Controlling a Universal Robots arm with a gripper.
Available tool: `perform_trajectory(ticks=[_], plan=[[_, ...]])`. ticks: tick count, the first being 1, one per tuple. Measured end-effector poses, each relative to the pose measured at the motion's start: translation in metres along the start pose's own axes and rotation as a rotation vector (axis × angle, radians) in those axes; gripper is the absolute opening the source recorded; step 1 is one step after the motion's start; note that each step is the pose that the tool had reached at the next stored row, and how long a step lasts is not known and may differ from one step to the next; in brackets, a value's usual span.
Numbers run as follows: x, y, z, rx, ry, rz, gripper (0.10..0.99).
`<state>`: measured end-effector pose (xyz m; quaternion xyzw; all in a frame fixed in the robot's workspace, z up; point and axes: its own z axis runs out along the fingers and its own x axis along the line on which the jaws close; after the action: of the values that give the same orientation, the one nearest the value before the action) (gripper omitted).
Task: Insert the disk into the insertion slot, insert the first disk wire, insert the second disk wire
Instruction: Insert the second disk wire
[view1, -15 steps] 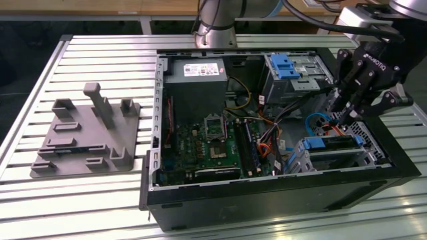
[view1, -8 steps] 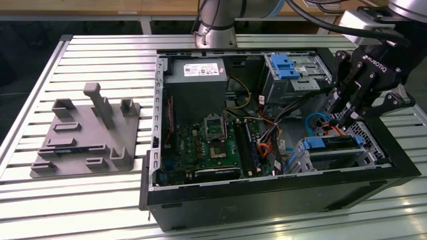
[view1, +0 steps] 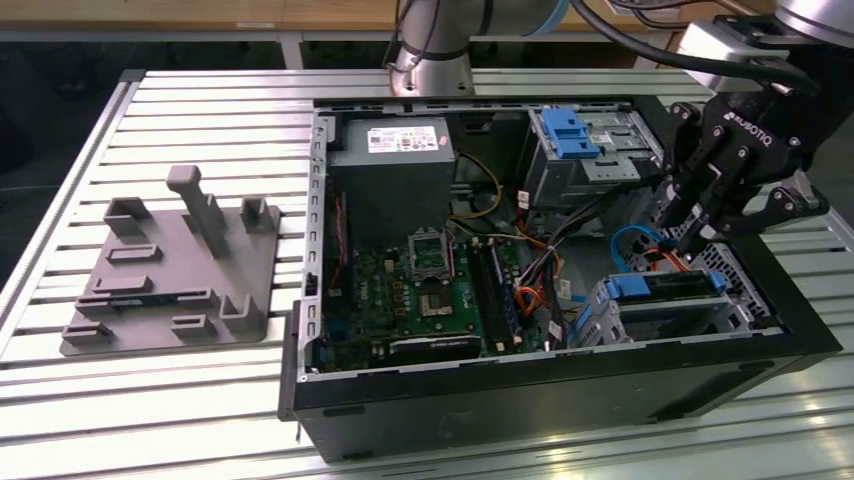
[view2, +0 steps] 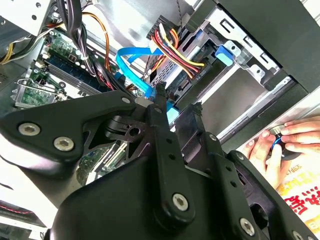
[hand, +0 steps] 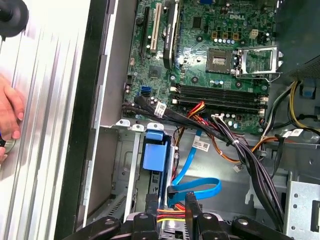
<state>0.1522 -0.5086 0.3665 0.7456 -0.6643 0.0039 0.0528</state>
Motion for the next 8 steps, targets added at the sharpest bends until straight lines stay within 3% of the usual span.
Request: perform_trajectory(ticks=[4, 8], plan=[[0.0009, 0.0, 0.001, -0.002, -0.0004, 0.0, 0.357], [0.0036, 0.0002, 0.0018, -0.001, -0.0068, -0.001, 0.357]])
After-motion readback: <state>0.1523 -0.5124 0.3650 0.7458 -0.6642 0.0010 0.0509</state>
